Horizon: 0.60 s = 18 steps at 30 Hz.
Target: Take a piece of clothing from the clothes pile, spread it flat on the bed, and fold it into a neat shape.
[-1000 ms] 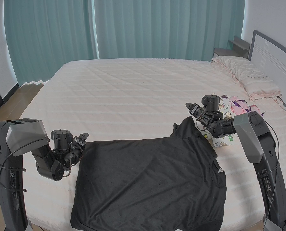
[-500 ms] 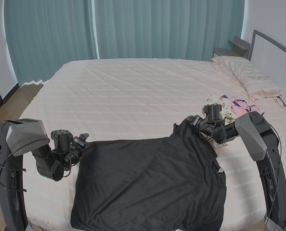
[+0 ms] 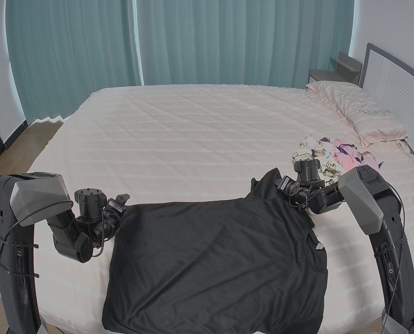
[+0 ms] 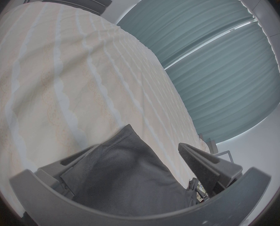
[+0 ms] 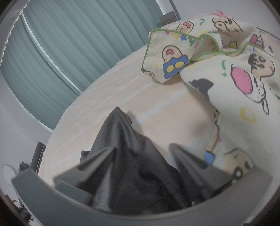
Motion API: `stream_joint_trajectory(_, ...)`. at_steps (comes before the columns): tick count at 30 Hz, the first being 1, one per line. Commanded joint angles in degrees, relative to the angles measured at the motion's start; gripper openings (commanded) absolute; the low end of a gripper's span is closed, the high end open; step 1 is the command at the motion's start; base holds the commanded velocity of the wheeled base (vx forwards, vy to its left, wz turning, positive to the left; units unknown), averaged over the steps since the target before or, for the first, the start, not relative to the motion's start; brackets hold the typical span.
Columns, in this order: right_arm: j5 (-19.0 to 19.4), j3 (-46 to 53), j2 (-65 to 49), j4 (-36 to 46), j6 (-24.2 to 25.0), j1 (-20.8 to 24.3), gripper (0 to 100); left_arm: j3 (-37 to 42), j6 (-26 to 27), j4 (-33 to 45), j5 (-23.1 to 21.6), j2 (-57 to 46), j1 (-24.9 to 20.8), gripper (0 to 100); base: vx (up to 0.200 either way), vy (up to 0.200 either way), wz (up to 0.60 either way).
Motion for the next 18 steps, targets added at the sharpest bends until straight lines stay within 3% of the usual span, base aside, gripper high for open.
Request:
stream_joint_trajectory(1, -0.30, -0.71, 1.52, -0.31, 0.16, -0.23, 0, 0.01, 0.60, -0.02, 0.25, 0.53, -0.09, 100, 0.000, 0.000, 0.00)
stream_joint_trajectory(14, -3.02, -2.30, 0.46, -2.42, 0.33, -1.64, 0, -0.08, 1.21, -0.11, 0.69, 0.88, -0.44, 100, 0.000, 0.000, 0.00)
stream_joint_trajectory(18, -5.83, -4.23, 1.08, -4.44, -0.20, -1.20, 0, -0.08, 1.21, -0.11, 0.69, 0.88, -0.35, 100, 0.000, 0.000, 0.00)
